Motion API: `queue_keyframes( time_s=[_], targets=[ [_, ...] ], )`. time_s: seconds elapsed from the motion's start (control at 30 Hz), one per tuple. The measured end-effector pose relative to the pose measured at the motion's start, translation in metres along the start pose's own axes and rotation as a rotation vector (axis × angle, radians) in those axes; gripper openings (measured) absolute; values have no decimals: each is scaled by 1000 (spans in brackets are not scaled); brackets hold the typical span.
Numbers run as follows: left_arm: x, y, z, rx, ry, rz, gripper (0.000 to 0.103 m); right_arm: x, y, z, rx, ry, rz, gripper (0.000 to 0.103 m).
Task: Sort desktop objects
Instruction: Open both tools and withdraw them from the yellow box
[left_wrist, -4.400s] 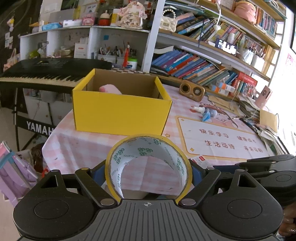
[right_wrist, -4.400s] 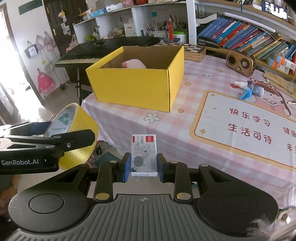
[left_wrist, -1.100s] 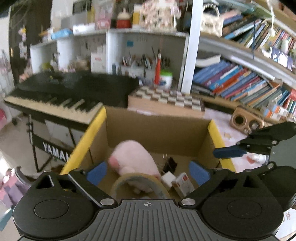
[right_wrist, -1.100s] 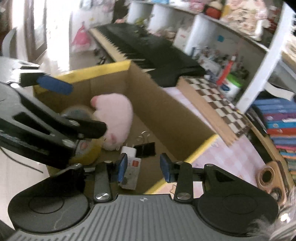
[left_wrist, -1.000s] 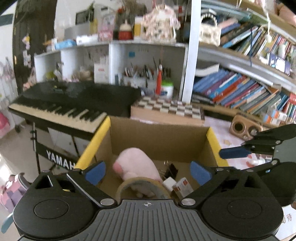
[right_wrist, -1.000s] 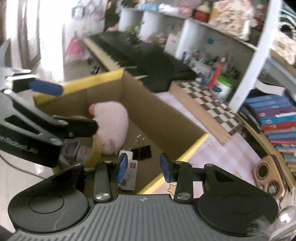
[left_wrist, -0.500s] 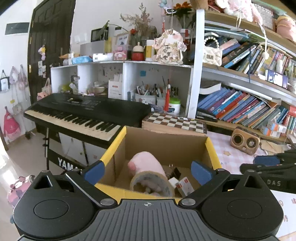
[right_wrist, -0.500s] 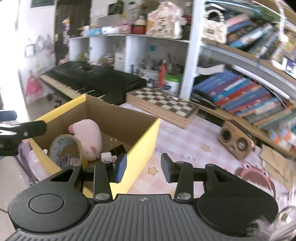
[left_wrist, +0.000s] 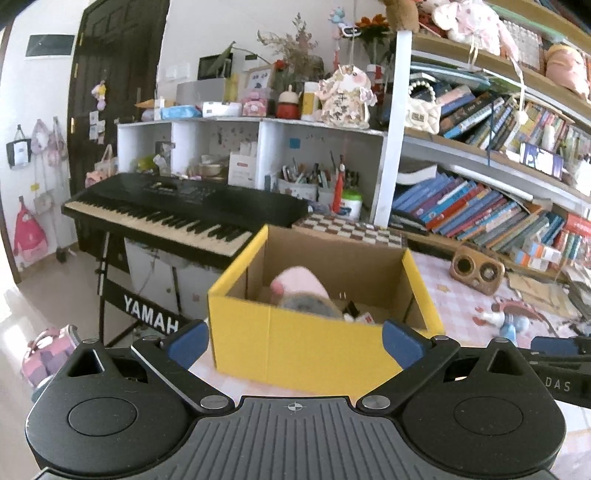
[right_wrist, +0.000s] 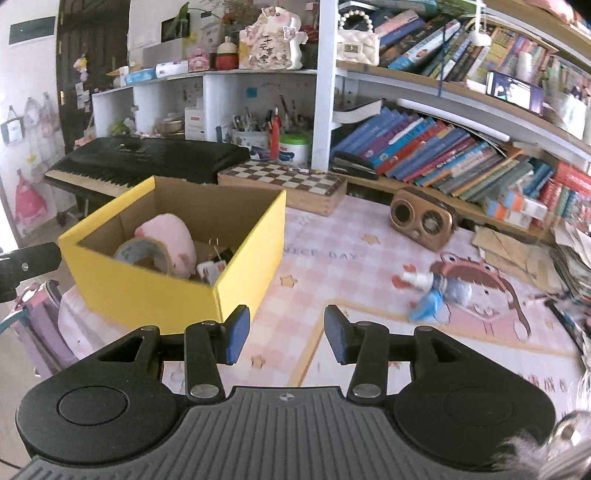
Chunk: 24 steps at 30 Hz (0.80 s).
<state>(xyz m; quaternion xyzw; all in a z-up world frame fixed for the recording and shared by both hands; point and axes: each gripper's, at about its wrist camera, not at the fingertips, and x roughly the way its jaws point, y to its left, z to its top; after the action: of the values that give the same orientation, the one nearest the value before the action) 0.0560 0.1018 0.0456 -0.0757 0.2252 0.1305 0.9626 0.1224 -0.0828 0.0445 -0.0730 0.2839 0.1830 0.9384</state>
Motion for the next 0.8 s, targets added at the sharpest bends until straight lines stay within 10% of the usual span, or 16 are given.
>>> queue_keyframes(
  time_s=[0.8],
  targets=[
    [-50,12,-41,68,41,-29,102,-59,35,-61,22,10,-41,47]
  ],
)
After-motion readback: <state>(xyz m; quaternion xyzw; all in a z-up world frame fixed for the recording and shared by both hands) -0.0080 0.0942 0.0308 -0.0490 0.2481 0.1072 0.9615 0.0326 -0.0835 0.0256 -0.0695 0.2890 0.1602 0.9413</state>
